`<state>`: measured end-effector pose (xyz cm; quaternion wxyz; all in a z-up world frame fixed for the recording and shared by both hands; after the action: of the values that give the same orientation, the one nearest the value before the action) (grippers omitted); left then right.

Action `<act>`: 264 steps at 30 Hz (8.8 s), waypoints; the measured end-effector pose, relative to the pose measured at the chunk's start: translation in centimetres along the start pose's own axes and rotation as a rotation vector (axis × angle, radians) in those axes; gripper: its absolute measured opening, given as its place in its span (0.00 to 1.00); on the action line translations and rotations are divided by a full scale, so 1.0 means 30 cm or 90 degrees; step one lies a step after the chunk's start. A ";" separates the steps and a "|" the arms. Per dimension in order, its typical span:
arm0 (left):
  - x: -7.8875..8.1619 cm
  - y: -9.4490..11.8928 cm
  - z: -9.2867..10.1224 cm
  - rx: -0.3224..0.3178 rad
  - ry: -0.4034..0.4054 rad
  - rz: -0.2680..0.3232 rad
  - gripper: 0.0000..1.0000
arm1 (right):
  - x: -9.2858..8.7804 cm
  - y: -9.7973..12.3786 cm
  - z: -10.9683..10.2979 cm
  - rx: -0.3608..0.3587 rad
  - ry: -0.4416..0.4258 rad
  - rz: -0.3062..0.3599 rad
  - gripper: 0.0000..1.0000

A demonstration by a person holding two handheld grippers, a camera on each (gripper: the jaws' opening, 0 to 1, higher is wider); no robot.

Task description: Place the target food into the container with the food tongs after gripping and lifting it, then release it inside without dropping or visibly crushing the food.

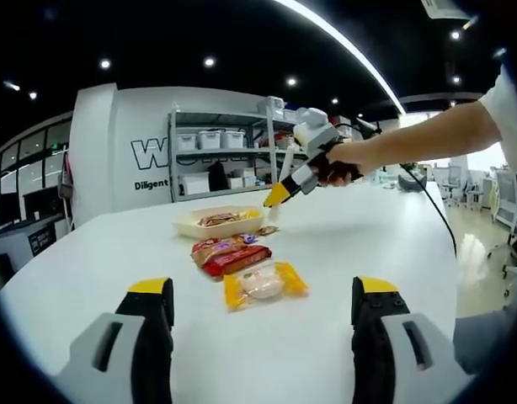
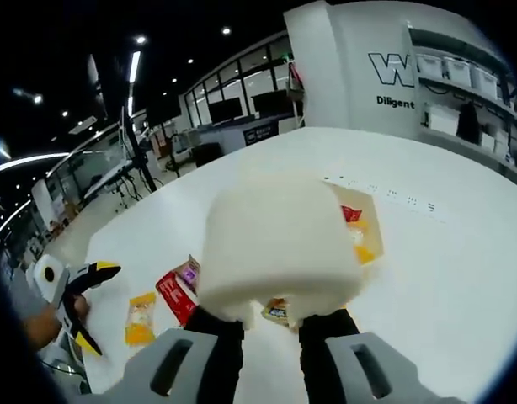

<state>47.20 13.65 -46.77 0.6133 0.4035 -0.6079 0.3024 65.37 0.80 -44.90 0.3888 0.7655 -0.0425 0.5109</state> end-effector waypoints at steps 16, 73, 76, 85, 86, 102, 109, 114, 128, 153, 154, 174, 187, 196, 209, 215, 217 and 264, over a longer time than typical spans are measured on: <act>0.002 0.002 0.006 -0.004 0.016 -0.002 0.85 | -0.064 0.001 -0.040 0.008 -0.016 -0.033 0.19; -0.001 0.006 0.006 0.001 0.013 -0.005 0.85 | -0.086 -0.016 -0.030 -0.018 0.019 -0.048 0.22; 0.001 0.006 0.008 -0.001 0.014 -0.003 0.85 | -0.096 -0.010 -0.035 -0.021 0.042 -0.057 0.19; -0.004 0.004 0.005 0.001 0.010 -0.008 0.84 | -0.101 -0.006 -0.038 -0.055 0.107 -0.077 0.13; -0.004 0.003 0.005 0.001 0.010 -0.009 0.84 | -0.102 -0.002 -0.041 -0.055 0.112 -0.078 0.13; -0.001 0.005 0.010 -0.001 0.007 -0.004 0.84 | 0.063 0.081 -0.027 -0.058 0.104 0.004 0.15; 0.002 0.005 0.012 -0.002 0.006 0.000 0.84 | 0.100 0.024 -0.004 -0.065 0.097 0.015 0.14; 0.002 0.003 0.005 -0.003 0.007 0.002 0.84 | 0.117 -0.027 -0.001 -0.074 0.093 0.023 0.14; 0.010 0.005 0.014 -0.007 0.002 0.010 0.84 | 0.086 -0.115 0.000 -0.079 0.096 0.006 0.16; 0.006 0.000 -0.006 -0.004 0.007 0.013 0.84 | 0.087 -0.163 0.056 -0.094 0.088 0.013 0.18; 0.006 0.000 -0.005 -0.004 0.007 0.013 0.84 | 0.094 -0.163 0.058 -0.091 0.087 0.019 0.18; 0.008 0.006 -0.018 0.019 0.019 0.011 0.97 | 0.074 -0.036 -0.168 0.010 0.110 0.038 0.19; 0.024 0.013 -0.024 0.029 0.024 0.033 0.99 | -0.016 -0.019 -0.371 0.098 0.133 -0.020 0.19; 0.017 0.010 -0.023 0.023 0.024 0.026 0.98 | -0.067 -0.014 -0.492 0.138 0.144 -0.038 0.20; 0.022 0.016 -0.004 0.019 0.024 0.024 0.97 | -0.124 -0.042 -0.589 0.185 0.166 -0.067 0.22; 0.023 0.015 0.001 0.017 0.024 0.023 0.96 | -0.143 -0.070 -0.577 0.168 0.212 -0.088 0.22; 0.023 0.015 0.001 0.018 0.024 0.023 0.96 | -0.155 -0.074 -0.575 0.164 0.236 -0.099 0.22; 0.022 0.012 0.002 0.013 0.019 0.022 0.94 | 0.123 0.148 -0.207 0.002 0.060 0.005 0.16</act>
<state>46.91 13.69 -46.07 0.6127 0.3945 -0.6027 0.3253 60.42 2.92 -38.36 0.3874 0.7410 -0.0264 0.5478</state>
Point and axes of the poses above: the point that each gripper's makers call its tool centre point, and the gripper's own axes: y roughly backward along the fingers, z roughly to its right, x roughly out of its top, the point moved 1 cm from there along y, roughly backward along the fingers
